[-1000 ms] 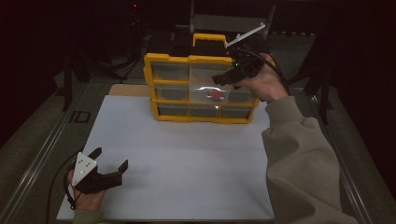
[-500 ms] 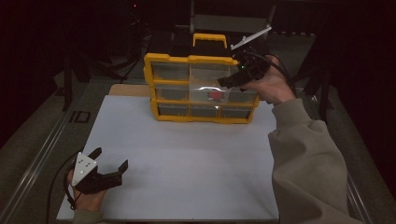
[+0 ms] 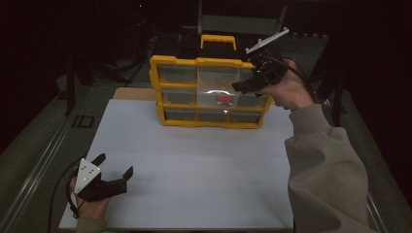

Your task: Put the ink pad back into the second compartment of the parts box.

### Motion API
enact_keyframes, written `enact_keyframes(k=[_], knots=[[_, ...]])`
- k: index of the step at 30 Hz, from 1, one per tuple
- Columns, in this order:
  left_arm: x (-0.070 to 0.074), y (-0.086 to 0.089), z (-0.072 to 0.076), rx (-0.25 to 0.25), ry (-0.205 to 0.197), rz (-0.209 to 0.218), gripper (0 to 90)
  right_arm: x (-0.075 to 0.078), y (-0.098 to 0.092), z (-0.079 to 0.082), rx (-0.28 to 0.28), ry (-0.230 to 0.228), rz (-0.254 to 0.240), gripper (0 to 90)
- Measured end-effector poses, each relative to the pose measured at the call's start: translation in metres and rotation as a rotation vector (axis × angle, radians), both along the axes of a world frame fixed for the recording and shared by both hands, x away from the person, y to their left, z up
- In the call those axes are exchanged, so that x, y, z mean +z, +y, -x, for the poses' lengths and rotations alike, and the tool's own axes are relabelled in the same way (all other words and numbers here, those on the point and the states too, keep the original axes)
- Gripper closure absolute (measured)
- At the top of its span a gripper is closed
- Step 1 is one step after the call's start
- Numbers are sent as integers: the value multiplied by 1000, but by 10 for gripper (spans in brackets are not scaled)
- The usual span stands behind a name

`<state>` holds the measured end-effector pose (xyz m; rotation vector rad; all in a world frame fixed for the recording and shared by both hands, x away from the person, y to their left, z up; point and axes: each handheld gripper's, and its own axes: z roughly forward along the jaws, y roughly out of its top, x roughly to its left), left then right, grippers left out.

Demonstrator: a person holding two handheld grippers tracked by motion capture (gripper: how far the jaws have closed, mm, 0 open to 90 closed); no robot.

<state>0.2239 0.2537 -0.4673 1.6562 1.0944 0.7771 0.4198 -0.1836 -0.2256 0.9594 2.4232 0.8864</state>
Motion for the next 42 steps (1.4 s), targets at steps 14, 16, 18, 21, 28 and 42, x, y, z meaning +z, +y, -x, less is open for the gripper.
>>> enact_keyframes(k=[14, 16, 18, 21, 28, 42], knots=[[0, 0, 0, 1, 0, 3, 0, -2, -16, 2, -26, 1, 13, 142], [0, 0, 0, 2, 0, 2, 0, -2, -18, 3, -31, 0, 15, 143], [0, 0, 0, 1, 0, 1, 1, -2, -20, 3, -31, -1, 15, 145], [0, 0, 0, 2, 0, 3, 1, -4, -22, 3, -34, 2, 19, 148], [0, 0, 0, 3, -2, 0, 1, -12, -27, 3, -38, 16, 27, 151], [0, -1, 0, 3, -2, -1, 1, -28, -28, 5, -32, 24, 42, 160]])
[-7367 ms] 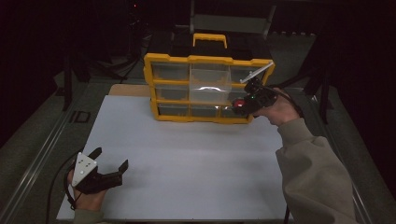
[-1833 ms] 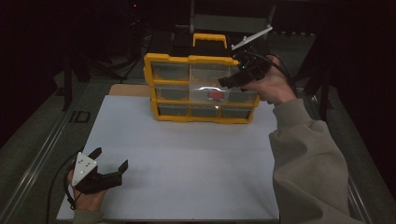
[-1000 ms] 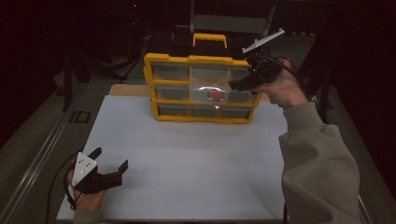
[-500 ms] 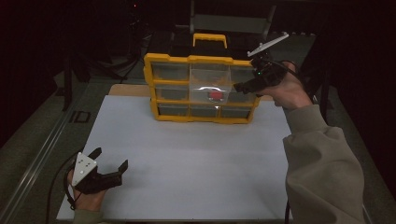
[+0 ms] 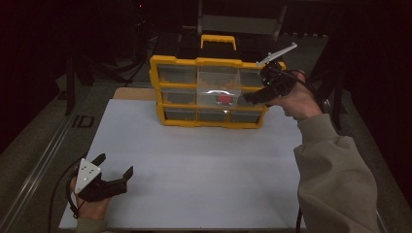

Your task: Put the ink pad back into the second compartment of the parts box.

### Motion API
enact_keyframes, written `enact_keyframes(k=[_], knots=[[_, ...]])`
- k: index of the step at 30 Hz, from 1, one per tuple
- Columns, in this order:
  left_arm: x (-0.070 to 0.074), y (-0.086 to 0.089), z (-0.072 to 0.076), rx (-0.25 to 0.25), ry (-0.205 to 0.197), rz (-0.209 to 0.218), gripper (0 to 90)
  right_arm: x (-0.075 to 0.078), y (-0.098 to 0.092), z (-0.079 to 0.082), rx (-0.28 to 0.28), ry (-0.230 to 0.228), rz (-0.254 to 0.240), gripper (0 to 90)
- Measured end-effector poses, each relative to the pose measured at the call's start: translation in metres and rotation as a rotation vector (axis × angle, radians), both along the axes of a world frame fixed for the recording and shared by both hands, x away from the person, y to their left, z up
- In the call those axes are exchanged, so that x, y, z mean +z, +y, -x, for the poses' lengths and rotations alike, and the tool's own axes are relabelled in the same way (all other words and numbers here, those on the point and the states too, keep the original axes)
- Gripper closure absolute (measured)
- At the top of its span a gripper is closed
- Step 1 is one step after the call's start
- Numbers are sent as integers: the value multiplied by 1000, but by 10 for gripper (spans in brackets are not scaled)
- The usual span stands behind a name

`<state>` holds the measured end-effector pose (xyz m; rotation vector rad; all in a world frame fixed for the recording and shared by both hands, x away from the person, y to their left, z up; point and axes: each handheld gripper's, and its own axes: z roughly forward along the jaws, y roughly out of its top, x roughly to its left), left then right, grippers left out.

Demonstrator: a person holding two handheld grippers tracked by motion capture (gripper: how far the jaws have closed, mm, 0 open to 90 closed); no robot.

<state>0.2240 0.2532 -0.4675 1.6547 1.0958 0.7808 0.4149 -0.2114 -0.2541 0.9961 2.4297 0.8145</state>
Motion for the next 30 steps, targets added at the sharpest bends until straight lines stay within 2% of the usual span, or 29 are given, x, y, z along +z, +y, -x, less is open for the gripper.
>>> enact_keyframes(k=[30], knots=[[0, 0, 1, -1, -2, 1, 1, -32, 9, 8, 31, 19, 24, 173]])
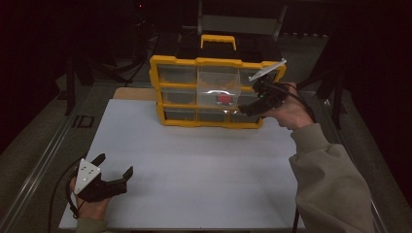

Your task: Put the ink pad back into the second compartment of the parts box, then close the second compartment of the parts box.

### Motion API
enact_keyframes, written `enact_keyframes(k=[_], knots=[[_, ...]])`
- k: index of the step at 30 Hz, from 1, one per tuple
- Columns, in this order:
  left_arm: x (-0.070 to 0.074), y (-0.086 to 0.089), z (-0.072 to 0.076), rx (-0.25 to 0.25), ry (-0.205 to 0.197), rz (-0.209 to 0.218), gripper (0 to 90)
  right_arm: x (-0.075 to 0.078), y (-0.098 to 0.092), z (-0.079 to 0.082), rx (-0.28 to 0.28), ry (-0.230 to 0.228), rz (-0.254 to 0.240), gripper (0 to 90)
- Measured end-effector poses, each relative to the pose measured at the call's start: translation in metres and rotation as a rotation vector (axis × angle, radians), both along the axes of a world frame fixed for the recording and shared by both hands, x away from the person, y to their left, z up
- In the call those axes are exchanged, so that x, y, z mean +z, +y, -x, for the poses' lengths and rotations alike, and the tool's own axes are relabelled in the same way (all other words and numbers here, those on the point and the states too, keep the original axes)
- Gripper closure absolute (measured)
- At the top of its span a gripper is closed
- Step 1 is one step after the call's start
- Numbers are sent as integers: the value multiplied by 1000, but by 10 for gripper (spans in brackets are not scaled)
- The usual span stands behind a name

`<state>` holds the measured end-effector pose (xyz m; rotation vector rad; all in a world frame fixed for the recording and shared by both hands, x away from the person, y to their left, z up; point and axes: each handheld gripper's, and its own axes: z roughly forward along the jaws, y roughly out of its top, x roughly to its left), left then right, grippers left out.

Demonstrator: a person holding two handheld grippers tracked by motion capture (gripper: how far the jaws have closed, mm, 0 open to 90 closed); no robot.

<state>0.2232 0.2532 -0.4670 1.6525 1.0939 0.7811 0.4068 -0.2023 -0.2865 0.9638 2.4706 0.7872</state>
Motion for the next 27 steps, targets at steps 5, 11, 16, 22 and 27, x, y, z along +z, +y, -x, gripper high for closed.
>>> enact_keyframes(k=[5, 11, 16, 22, 27], knots=[[0, -1, 0, -1, 0, -2, 0, -4, 1, 1, 10, -1, -2, 181], [-1, -1, -1, -1, 1, 2, 0, -10, 3, 3, 18, 5, -1, 181], [-1, 0, -1, -1, 1, 1, 1, -13, 5, 4, 26, 10, -2, 181], [-1, 0, 0, 3, 2, 5, 1, -14, 8, 7, 40, 6, -8, 180], [-1, -1, 0, 0, 3, 0, 1, -19, 10, 9, 51, 10, -11, 182]])
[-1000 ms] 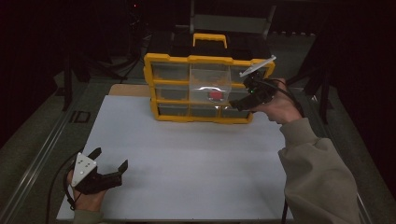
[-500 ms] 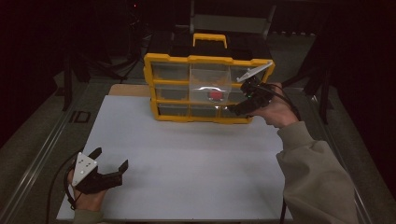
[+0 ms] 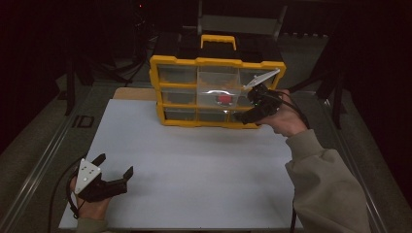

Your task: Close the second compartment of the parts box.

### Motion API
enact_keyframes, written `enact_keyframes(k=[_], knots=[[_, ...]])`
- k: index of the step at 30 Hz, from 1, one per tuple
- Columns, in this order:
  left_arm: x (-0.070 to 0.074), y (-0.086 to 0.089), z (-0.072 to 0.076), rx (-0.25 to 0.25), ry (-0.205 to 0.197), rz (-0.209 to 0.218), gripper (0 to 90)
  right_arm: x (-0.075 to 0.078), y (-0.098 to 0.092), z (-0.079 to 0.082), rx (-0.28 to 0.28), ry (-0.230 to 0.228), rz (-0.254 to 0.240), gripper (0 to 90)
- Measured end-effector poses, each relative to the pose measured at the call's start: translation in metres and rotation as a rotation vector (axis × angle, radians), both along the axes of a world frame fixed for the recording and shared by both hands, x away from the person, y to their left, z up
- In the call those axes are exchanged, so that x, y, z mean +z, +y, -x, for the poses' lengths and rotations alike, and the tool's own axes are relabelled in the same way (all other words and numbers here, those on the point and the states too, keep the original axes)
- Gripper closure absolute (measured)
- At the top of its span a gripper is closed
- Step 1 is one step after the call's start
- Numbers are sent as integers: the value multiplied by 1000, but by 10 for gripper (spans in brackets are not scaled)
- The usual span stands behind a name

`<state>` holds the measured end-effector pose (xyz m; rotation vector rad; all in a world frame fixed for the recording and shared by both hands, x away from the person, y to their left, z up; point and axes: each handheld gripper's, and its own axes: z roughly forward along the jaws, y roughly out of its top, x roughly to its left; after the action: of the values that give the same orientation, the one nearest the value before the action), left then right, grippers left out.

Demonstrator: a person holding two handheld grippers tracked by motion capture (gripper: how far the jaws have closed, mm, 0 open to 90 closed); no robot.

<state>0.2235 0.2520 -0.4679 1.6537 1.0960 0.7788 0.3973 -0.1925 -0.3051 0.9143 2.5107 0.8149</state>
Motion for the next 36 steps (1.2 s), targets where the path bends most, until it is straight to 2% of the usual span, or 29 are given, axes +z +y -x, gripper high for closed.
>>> enact_keyframes(k=[8, 14, 19, 22, 23, 26, 29, 30, 33, 36], knots=[[-1, 0, -1, 0, 5, -1, 0, -3, 3, 4, 18, 0, -11, 202], [-1, -2, -1, -4, 4, -6, 0, -8, 6, 8, 30, -3, -11, 255], [0, -1, 0, -2, 2, -5, 0, -11, 10, 13, 24, -28, -24, 436], [0, -1, 0, -2, 0, -4, 0, -12, 11, 14, 29, -34, -33, 499], [0, -1, 0, -2, 0, -3, 1, -12, 13, 17, 45, -42, -44, 577], [0, -2, 0, -5, 0, -11, 1, -14, 15, 21, 75, -76, -52, 685], [1, -3, 0, -7, -1, -16, 0, -16, 16, 23, 73, -91, -60, 748], [1, -3, 0, -6, -2, -18, 0, -17, 17, 23, 67, -107, -67, 814], [1, -2, 0, -3, -3, -14, 1, -20, 18, 22, 61, -118, -70, 888], [1, -2, 0, -3, -4, -16, 1, -22, 20, 22, 59, -131, -67, 897]])
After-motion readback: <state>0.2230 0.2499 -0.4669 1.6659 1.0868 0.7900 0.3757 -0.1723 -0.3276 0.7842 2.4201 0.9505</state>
